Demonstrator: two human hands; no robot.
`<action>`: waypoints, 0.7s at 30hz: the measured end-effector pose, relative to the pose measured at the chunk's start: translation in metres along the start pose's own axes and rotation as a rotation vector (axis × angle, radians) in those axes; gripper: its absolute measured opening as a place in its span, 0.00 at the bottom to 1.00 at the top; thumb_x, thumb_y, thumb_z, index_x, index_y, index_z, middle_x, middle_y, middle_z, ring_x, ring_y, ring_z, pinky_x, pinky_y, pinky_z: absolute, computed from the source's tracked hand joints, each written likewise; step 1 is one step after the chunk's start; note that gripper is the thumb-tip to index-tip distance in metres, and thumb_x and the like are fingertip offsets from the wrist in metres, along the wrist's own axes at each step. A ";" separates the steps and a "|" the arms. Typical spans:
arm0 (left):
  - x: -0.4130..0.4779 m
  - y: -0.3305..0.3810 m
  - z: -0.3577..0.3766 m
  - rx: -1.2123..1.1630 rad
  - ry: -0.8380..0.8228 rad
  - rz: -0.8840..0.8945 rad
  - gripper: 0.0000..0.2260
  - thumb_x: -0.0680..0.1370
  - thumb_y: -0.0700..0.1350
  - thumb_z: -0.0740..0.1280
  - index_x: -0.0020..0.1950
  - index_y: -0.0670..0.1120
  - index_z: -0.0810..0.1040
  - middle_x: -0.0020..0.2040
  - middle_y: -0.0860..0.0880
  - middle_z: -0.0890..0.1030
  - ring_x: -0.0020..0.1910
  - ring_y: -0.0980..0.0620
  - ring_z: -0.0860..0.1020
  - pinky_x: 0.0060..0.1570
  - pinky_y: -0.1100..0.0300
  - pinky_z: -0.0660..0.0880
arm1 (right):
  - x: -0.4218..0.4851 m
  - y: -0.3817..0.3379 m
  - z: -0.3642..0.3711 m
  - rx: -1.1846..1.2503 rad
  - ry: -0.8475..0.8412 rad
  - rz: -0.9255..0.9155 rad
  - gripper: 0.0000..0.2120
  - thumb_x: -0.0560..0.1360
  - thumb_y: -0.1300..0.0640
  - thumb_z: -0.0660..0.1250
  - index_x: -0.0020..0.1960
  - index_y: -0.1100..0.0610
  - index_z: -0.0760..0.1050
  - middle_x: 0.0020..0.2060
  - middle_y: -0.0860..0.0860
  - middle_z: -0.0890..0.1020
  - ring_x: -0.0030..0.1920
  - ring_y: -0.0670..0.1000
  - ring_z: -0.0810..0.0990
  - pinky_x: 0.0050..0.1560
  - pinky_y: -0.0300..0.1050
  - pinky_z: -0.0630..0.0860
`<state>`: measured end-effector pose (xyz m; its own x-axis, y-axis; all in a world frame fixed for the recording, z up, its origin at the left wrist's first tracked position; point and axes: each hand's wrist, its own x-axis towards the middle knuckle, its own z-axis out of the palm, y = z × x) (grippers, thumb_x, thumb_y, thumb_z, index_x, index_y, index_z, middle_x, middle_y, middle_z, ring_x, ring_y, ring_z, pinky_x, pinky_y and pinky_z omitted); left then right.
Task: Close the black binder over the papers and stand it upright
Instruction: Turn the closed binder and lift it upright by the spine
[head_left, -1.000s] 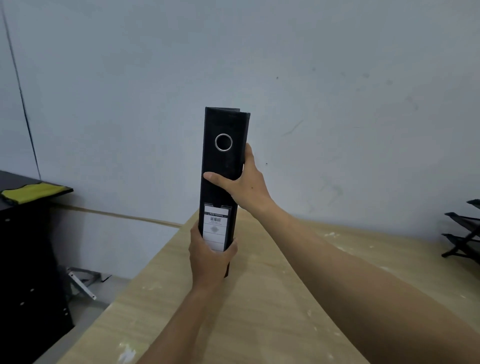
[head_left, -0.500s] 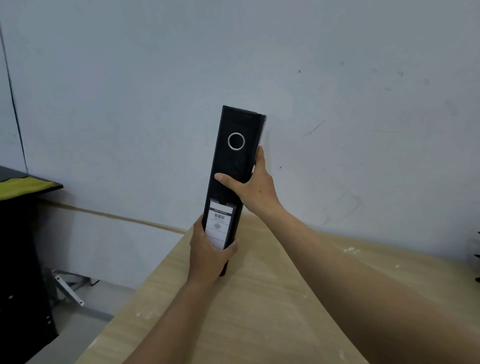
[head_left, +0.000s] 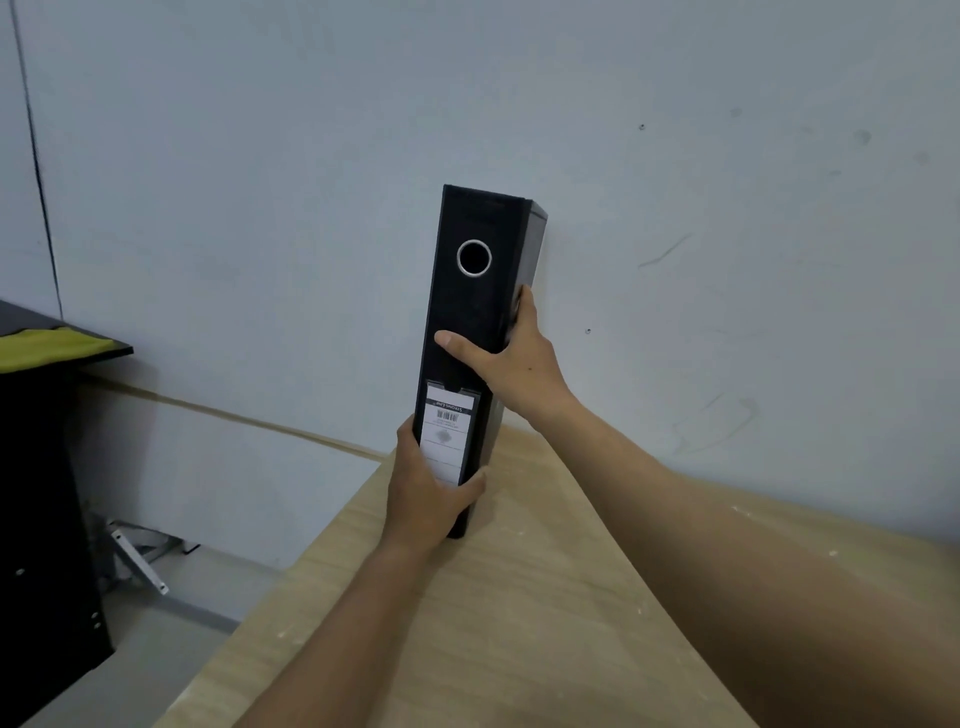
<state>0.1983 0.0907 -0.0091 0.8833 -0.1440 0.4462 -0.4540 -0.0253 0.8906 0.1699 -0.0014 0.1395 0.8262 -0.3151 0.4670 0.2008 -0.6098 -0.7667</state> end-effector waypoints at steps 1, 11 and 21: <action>0.001 0.000 -0.001 -0.002 -0.003 -0.002 0.38 0.63 0.49 0.78 0.66 0.53 0.61 0.60 0.55 0.75 0.59 0.54 0.76 0.52 0.47 0.79 | 0.000 0.000 -0.001 -0.002 -0.002 -0.002 0.51 0.64 0.38 0.76 0.76 0.51 0.52 0.68 0.48 0.74 0.66 0.52 0.75 0.64 0.52 0.75; -0.001 0.001 -0.003 0.031 -0.003 -0.031 0.39 0.63 0.51 0.79 0.67 0.53 0.61 0.61 0.55 0.74 0.60 0.54 0.74 0.56 0.54 0.76 | -0.001 -0.003 -0.001 -0.022 -0.028 0.019 0.49 0.65 0.40 0.76 0.76 0.51 0.52 0.68 0.49 0.74 0.66 0.52 0.76 0.65 0.52 0.75; -0.005 0.008 -0.004 0.083 0.006 -0.070 0.41 0.62 0.55 0.78 0.68 0.54 0.60 0.63 0.54 0.73 0.61 0.51 0.73 0.55 0.48 0.78 | 0.000 -0.009 -0.004 -0.050 -0.053 0.033 0.44 0.66 0.39 0.75 0.72 0.52 0.56 0.68 0.51 0.73 0.65 0.55 0.76 0.63 0.53 0.76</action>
<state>0.1910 0.0955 -0.0039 0.9138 -0.1335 0.3836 -0.3989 -0.1169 0.9095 0.1661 0.0013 0.1487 0.8591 -0.2969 0.4170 0.1481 -0.6356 -0.7576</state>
